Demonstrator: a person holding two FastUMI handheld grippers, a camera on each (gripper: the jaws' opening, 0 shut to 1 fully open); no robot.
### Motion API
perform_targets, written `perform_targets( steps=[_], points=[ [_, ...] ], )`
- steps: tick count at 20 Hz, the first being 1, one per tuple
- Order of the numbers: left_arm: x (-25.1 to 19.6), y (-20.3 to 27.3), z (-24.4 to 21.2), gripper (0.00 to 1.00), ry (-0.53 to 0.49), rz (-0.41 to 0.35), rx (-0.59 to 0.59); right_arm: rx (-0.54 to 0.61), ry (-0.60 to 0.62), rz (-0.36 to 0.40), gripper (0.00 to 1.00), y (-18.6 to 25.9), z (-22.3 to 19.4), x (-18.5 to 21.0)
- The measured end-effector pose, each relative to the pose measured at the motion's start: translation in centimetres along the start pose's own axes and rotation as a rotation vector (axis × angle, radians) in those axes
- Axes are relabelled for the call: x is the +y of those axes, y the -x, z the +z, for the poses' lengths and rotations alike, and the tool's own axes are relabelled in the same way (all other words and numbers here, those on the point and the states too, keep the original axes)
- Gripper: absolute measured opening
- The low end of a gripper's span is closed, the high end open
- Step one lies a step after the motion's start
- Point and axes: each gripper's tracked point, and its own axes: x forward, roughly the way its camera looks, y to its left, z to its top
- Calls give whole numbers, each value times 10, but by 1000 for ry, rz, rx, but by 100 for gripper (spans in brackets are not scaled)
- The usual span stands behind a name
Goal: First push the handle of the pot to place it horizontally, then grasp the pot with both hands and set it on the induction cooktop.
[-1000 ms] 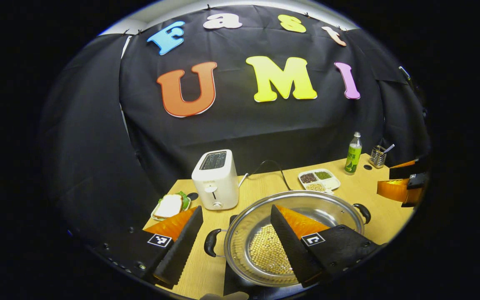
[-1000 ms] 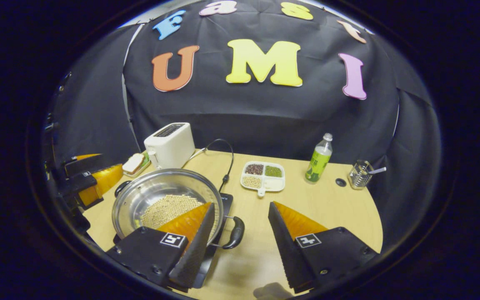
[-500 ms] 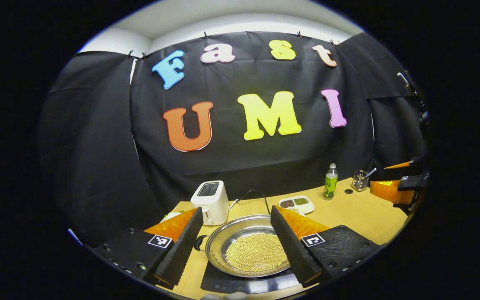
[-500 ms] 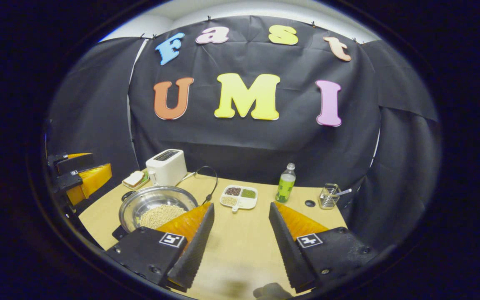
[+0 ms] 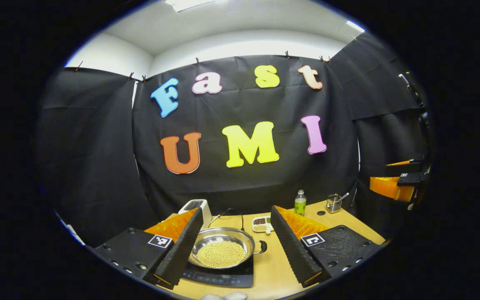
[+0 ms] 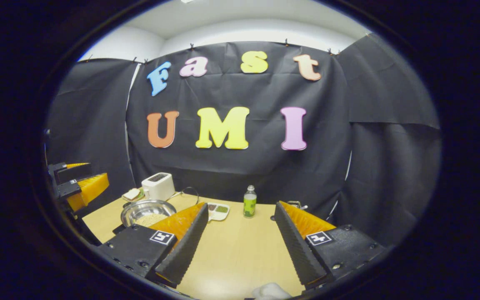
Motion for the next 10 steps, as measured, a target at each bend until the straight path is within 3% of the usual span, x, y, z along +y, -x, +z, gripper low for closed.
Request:
perform_targets(
  steps=[5,10],
  points=[
    [-57,40,36,96,71,-43,-56,-72,-45,-61,99,45,16,-70],
    [-78,53,53,96,71,-46,-80,-106,-38,-84,99,78,16,-102]
  ],
)
